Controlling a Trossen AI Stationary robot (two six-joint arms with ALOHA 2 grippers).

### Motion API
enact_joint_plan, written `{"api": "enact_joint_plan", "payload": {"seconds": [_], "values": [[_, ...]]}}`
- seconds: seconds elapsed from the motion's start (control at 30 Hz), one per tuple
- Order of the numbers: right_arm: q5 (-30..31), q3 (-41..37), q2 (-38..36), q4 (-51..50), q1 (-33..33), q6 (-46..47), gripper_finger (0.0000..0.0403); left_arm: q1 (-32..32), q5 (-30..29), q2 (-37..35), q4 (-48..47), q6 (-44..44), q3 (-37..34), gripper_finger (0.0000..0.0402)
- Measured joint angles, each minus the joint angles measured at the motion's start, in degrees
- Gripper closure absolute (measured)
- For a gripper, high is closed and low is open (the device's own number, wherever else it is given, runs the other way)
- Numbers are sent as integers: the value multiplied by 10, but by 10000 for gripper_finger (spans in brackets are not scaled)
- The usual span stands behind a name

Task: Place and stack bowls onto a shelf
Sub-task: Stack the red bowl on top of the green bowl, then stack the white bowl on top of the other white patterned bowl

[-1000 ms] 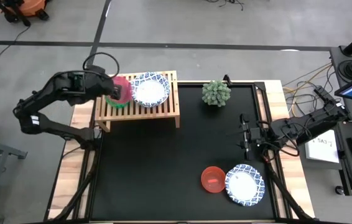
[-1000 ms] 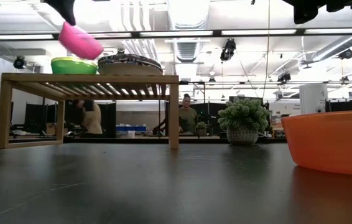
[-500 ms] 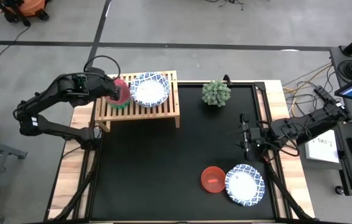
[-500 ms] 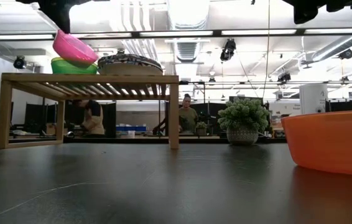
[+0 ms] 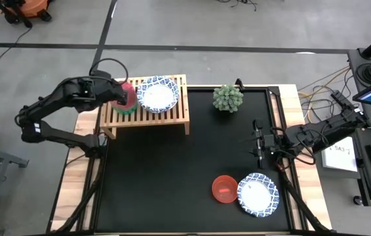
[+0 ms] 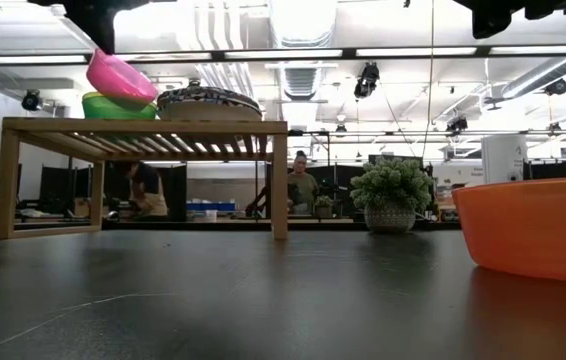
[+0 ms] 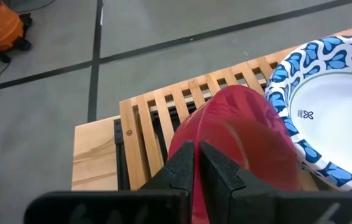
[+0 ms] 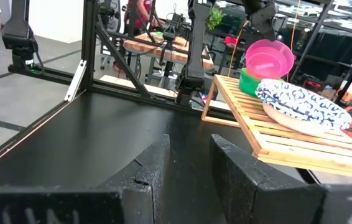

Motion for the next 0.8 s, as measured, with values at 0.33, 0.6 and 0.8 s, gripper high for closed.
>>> {"api": "enact_joint_plan", "payload": {"seconds": [0.33, 0.6, 0.8], "values": [[0, 0, 0, 0, 0, 0, 298, 0, 0, 9, 1, 11, 0, 334], [0, 0, 1, 0, 0, 2, 298, 0, 0, 9, 1, 28, 0, 290], [0, 0, 1, 0, 0, 1, 298, 0, -9, 9, 1, 88, 0, 284]]}}
